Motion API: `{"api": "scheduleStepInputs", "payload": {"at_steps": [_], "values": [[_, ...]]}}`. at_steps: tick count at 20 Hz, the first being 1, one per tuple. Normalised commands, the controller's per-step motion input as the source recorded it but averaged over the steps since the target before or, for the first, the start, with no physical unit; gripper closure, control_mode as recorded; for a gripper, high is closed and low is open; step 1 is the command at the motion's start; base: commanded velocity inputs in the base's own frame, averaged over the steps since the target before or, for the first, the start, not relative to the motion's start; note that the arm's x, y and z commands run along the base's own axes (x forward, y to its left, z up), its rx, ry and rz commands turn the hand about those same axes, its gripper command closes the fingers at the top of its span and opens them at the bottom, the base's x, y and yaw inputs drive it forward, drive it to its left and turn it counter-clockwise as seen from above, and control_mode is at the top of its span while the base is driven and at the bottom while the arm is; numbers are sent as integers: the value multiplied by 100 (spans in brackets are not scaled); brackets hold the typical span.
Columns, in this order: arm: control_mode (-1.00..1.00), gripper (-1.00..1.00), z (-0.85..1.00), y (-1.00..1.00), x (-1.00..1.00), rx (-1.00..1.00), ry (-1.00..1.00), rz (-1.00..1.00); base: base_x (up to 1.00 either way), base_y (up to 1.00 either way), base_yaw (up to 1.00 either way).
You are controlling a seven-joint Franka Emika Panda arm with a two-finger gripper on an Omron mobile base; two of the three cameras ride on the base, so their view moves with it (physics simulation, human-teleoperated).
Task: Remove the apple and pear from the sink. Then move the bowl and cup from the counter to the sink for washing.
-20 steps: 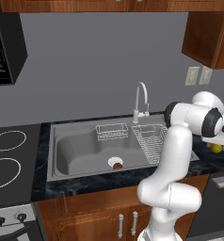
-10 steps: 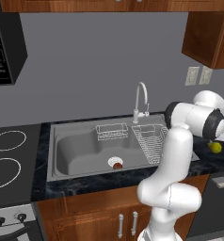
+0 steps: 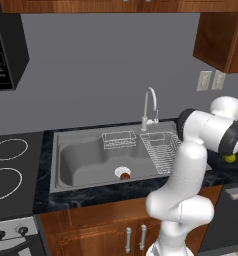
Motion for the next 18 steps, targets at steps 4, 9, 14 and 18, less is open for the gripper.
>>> {"api": "scheduleStepInputs", "payload": {"at_steps": [4, 9, 14, 18], "values": [[-100, -100, 33, 26, -28, -5, -9, 0, 0, 0, 0], [-100, -100, 26, 30, -31, -1, -2, 0, 0, 0, 0], [-100, -100, 25, 40, -19, -6, 0, 0, 0, 0, 0], [-100, -100, 27, 45, -11, -15, 0, 0, 0, 0, 0]]}}
